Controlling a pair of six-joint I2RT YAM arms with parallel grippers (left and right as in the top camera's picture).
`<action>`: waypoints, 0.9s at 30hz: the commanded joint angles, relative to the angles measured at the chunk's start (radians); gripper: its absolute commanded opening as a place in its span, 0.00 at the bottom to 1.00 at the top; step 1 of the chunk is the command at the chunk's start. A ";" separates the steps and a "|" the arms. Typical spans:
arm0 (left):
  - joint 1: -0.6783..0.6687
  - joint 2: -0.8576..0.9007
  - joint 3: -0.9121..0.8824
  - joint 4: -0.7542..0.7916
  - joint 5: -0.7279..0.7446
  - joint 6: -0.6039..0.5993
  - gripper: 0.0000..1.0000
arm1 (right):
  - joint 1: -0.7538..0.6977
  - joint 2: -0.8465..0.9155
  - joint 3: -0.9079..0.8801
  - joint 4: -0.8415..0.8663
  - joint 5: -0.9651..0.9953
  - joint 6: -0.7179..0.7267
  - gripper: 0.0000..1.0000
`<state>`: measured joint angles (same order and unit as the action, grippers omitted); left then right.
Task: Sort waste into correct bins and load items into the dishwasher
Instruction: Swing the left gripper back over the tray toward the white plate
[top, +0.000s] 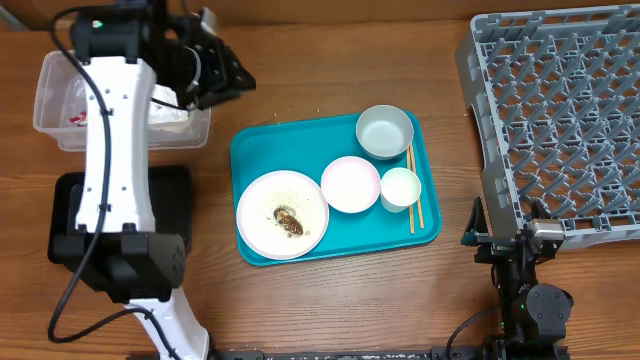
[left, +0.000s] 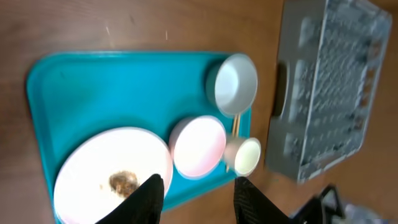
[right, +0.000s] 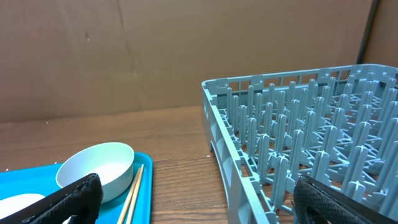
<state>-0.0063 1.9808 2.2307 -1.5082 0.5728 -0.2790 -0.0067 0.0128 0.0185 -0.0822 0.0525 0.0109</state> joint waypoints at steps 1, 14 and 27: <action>-0.018 -0.084 0.006 -0.072 -0.155 0.046 0.40 | -0.002 -0.010 -0.011 0.005 0.006 -0.003 1.00; -0.036 -0.398 -0.116 -0.182 -0.229 0.077 0.52 | -0.002 -0.010 -0.011 0.005 0.006 -0.003 1.00; -0.345 -0.700 -0.743 0.040 -0.226 -0.068 0.52 | -0.002 -0.010 -0.011 0.005 0.006 -0.003 1.00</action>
<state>-0.2806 1.2976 1.5776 -1.5204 0.3519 -0.2844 -0.0067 0.0128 0.0185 -0.0826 0.0525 0.0113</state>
